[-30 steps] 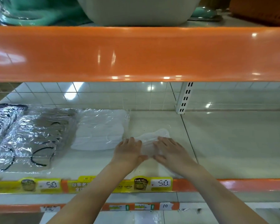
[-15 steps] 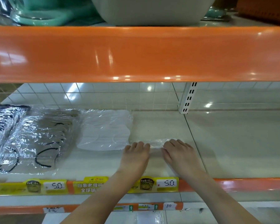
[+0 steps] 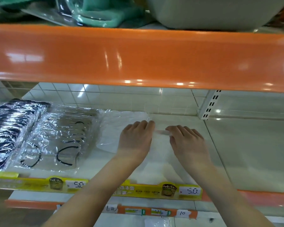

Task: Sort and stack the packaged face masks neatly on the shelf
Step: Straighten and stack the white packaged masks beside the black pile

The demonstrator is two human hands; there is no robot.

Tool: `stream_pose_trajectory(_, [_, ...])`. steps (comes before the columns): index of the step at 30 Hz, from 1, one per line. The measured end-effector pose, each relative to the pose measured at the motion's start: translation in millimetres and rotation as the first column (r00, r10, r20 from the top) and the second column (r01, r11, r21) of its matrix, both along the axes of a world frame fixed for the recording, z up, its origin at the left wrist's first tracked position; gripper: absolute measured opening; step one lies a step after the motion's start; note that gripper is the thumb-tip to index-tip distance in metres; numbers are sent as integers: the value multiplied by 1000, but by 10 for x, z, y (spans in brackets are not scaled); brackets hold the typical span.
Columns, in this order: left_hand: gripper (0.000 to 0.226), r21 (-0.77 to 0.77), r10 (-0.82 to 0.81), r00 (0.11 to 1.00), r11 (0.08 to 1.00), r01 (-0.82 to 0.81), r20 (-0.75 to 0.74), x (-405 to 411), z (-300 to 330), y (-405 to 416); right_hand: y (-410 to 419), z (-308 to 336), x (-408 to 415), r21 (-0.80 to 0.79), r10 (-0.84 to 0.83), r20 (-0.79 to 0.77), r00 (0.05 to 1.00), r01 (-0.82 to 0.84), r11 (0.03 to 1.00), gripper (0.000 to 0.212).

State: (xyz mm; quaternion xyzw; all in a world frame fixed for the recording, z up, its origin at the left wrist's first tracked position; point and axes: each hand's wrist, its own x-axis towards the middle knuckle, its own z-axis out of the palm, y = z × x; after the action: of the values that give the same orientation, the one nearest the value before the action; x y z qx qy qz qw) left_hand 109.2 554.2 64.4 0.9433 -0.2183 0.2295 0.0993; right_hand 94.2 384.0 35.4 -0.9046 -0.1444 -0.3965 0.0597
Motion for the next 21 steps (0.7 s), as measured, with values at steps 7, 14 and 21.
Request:
stream_pose_trajectory(7, [42,-39,23,997,999,-26,-71,299,-324,716,659,-206,341,46,99,-55,994,-96,994,34])
stream_pose_trajectory(14, [51,39,4,957,999,8,-291,258,-584,1135,1034,-669,189,-84,75,-219,973,-96,992,35])
stream_pose_trajectory(21, [45,111,-67,928,987,115,-367,156,-766,1196,1165,-768,131,-118,-32,-373,927,-14,993,34])
